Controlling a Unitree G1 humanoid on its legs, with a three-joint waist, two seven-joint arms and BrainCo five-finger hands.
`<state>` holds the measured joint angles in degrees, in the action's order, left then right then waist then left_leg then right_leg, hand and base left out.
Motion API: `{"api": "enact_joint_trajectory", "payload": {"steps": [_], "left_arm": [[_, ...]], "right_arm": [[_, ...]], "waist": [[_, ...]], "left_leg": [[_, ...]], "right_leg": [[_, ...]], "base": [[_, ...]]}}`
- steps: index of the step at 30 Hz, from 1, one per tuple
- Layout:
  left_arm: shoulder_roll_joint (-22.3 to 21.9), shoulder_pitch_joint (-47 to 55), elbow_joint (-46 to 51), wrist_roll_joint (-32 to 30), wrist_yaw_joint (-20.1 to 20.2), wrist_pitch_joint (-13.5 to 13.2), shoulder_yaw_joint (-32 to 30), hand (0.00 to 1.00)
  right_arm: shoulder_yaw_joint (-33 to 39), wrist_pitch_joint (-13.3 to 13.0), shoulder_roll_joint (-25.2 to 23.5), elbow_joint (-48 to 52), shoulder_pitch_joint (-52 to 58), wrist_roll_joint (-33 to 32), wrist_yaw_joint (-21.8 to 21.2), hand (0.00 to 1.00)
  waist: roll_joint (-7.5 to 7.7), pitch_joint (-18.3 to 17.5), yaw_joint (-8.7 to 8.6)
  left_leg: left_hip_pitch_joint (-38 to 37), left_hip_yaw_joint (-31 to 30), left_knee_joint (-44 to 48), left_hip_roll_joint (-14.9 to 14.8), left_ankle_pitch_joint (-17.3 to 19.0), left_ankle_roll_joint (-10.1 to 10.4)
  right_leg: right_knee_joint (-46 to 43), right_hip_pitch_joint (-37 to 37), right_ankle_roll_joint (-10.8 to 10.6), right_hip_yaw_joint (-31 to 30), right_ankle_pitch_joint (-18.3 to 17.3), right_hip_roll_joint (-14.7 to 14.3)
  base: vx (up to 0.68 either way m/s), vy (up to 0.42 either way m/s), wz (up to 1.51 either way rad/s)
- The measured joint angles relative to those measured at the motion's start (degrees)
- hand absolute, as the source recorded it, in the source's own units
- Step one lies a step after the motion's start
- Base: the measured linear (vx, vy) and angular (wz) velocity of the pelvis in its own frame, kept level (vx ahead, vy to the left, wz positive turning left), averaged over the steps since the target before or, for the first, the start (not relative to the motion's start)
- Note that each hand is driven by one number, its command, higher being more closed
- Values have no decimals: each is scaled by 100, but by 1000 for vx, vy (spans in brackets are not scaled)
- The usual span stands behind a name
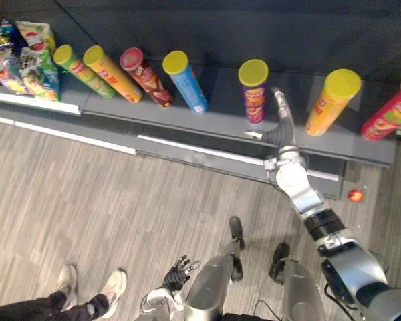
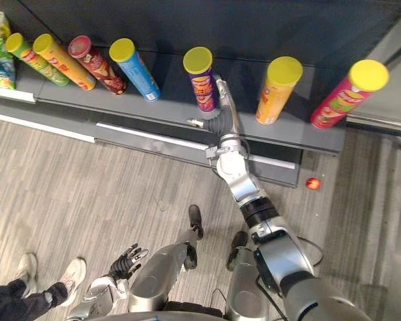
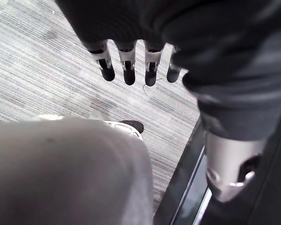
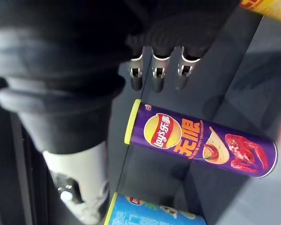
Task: Put the gum and the chips on the shelf.
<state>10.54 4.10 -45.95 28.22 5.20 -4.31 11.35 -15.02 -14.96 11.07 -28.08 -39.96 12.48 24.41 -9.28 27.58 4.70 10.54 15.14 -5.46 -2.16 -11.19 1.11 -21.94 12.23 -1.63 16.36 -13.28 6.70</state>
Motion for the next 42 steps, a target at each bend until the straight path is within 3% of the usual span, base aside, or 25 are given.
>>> {"api": "enact_joint_trajectory", "payload": {"steps": [3,8,12,13,18,23,26,29,32,34,37,40,42], "left_arm": [[43,2,-23,-43,-37,-14,-9,0],[81,24,-447,-232,-143,-59,-182,0],[58,112,-660,-257,-281,-64,-290,0],[58,235,-686,-265,-323,-65,-354,0],[54,323,-900,-342,-500,-40,-406,0],[53,438,-1089,-236,-546,38,-535,0],[45,518,-1169,-130,-534,118,-675,0],[28,515,-1317,95,-489,133,-737,0],[-38,533,-1354,93,-481,206,-946,0],[-83,572,-1362,85,-482,226,-1081,0],[-196,610,-1537,85,-479,240,-1402,0],[-228,610,-1577,75,-452,243,-1522,0],[-258,604,-1701,86,-323,188,-1633,0]], "right_arm": [[-4,2,-60,268,418,66,-2,0],[-126,4,-238,938,1369,98,-105,0],[-340,-53,-281,1770,2407,-183,-617,0],[-600,-94,-282,2183,2867,-512,-970,0],[-1034,-176,-241,2854,3992,-1132,-1863,0],[-1062,175,-190,2936,4804,-1791,-2699,0],[-888,357,-189,2433,5016,-1797,-2864,0],[-512,475,-211,1314,5145,-1652,-2832,0],[89,455,-249,8,5223,-1437,-2513,0],[520,505,-348,-668,5221,-1669,-2333,0],[1480,756,-590,-1904,5122,-2543,-2178,0],[1920,740,-656,-2554,4926,-2621,-2017,0],[2262,893,-664,-3216,4827,-2536,-1853,0]], "waist": [[95,-34,-36],[420,-337,-153],[612,-697,-171],[708,-869,-261],[835,-1241,-353],[972,-1527,-452],[1052,-1621,-467],[1085,-1714,-496],[1090,-1722,-523],[1096,-1731,-576],[1075,-1877,-621],[1080,-1890,-621],[1113,-1922,-598]], "left_leg": [[-51,47,-1,-36,46,-53],[-220,153,0,-22,118,-42],[-491,373,-16,-6,286,-54],[-634,496,-38,-1,384,-71],[-869,674,-46,12,558,-69],[-1022,699,-49,28,681,-73],[-1175,772,-53,38,746,-56],[-1240,779,-55,48,785,-38],[-1325,775,-57,46,804,-9],[-1382,771,-57,40,816,5],[-1393,780,-57,33,840,23],[-1467,782,-57,36,854,25],[-1569,767,-56,54,881,4]], "right_leg": [[199,-114,-11,-34,103,-62],[474,-364,-94,-118,178,-75],[718,-635,-182,-351,239,-97],[825,-765,-206,-463,254,-108],[1045,-1011,-221,-660,262,-134],[1194,-1252,-218,-688,263,-154],[1246,-1390,-218,-766,263,-159],[1309,-1470,-216,-800,262,-167],[1382,-1588,-214,-807,263,-183],[1418,-1655,-213,-804,262,-190],[1509,-1659,-213,-819,263,-200],[1590,-1764,-202,-806,283,-203],[1674,-1926,-204,-746,284,-193]], "base": [[31,25,-12],[78,10,-10],[122,22,-31],[100,20,-34],[112,15,-24],[96,-7,-2],[121,-12,-14],[80,-11,-3],[52,-16,0],[0,0,0],[20,-7,-4],[39,-4,-1],[47,-4,10]]}}
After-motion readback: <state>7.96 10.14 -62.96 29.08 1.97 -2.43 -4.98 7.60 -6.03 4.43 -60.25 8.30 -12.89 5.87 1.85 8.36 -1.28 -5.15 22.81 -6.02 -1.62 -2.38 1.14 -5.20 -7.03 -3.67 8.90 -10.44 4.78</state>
